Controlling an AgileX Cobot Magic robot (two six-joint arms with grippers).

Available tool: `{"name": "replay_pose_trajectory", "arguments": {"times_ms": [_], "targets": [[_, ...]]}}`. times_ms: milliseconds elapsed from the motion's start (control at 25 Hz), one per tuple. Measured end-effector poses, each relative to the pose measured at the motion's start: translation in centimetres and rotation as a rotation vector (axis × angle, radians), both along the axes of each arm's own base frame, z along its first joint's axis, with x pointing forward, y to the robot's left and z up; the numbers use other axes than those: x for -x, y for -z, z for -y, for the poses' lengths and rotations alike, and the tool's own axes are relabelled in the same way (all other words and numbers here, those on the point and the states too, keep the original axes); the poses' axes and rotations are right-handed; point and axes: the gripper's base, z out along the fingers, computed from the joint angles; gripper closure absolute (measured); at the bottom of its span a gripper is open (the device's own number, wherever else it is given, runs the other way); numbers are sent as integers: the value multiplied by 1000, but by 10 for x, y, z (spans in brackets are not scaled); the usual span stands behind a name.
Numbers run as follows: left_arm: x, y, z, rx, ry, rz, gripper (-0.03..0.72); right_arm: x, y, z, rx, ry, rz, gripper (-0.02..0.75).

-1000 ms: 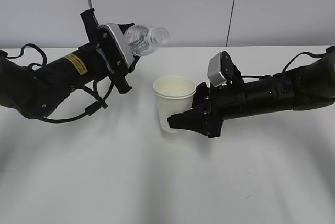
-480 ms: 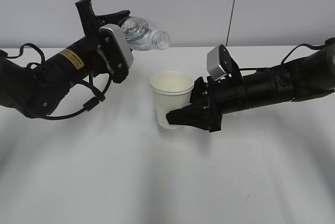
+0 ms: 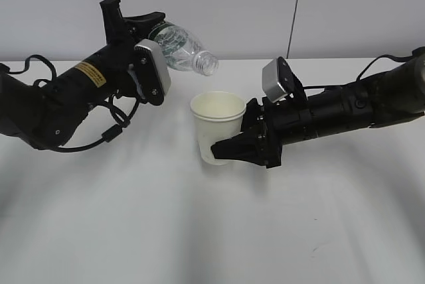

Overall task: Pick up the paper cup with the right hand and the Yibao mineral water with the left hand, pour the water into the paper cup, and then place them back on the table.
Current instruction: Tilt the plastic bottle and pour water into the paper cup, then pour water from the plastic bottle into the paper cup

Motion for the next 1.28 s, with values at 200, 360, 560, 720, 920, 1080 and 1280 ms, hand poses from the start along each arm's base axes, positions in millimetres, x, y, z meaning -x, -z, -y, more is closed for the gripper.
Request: {"name": "replay_pose_trajectory", "arguments": {"times_ms": [200, 360, 560, 720, 920, 1080, 1280], "targets": [[0, 0, 0, -55, -13, 41, 312, -1, 1, 1, 14, 9, 1, 259], [0, 0, 0, -68, -15, 53, 313, -2, 3, 2, 32, 25, 4, 260], [0, -1, 0, -92, -18, 82, 313, -2, 3, 2, 37, 27, 5, 260], [0, -1, 0, -99, -19, 91, 313, -2, 3, 2, 37, 27, 5, 260], [0, -2, 0, -107, -20, 99, 314, -2, 3, 2, 38, 27, 5, 261], [0, -2, 0, -114, -21, 111, 319, -2, 3, 2, 39, 28, 5, 261], [0, -2, 0, -119, -22, 116, 321, -2, 3, 2, 39, 28, 5, 262]]}}
